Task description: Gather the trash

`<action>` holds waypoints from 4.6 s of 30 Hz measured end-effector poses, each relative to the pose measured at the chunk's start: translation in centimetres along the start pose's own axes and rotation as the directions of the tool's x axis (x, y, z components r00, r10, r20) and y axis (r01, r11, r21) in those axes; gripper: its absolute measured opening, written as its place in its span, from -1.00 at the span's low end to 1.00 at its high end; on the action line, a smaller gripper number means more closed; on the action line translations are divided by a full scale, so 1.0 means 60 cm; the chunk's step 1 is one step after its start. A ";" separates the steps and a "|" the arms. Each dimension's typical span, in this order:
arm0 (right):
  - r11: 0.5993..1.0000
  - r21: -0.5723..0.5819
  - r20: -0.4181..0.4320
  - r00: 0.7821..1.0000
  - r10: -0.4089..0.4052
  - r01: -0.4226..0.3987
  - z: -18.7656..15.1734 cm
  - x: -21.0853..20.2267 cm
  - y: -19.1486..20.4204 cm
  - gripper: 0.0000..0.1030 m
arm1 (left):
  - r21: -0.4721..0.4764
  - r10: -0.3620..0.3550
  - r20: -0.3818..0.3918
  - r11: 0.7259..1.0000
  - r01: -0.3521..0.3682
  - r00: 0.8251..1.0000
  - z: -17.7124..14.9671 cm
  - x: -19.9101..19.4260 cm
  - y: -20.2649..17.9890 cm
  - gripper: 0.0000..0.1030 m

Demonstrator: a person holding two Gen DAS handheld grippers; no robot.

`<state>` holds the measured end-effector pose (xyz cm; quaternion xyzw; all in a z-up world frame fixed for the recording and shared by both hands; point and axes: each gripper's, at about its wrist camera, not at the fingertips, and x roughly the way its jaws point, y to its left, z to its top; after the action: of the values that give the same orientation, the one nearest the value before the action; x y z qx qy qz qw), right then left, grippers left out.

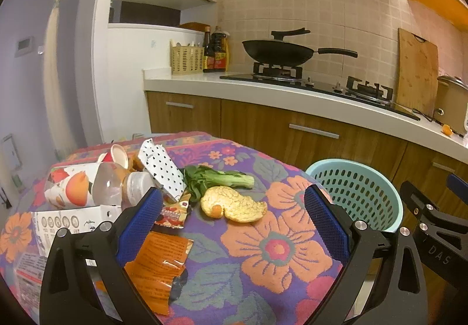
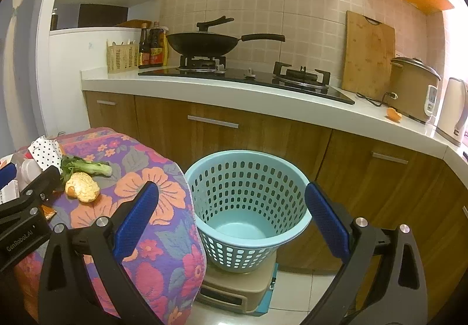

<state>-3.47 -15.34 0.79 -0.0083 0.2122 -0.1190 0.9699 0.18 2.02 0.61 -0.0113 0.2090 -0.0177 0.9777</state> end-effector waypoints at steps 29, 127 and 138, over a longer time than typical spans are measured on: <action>1.000 0.005 0.021 1.000 0.010 -0.010 0.003 -0.010 0.001 0.85 | 0.020 0.029 0.005 0.999 -0.029 1.000 -0.004 0.001 -0.007 0.83; 0.738 -0.225 -0.114 0.769 0.629 -0.637 -0.021 -0.056 0.221 0.13 | -0.273 0.265 -0.404 0.879 -0.392 0.876 -0.134 -0.108 0.355 0.36; 0.621 -0.168 -0.341 0.636 0.692 -0.766 -0.034 -0.006 0.291 0.17 | -0.110 0.409 -0.411 0.865 -0.489 0.815 -0.135 -0.108 0.326 -0.55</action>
<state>-0.65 1.80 -2.09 -0.0518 0.3294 0.3210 0.8865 -8.47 21.73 -4.71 -0.0613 0.3886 0.2351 0.8888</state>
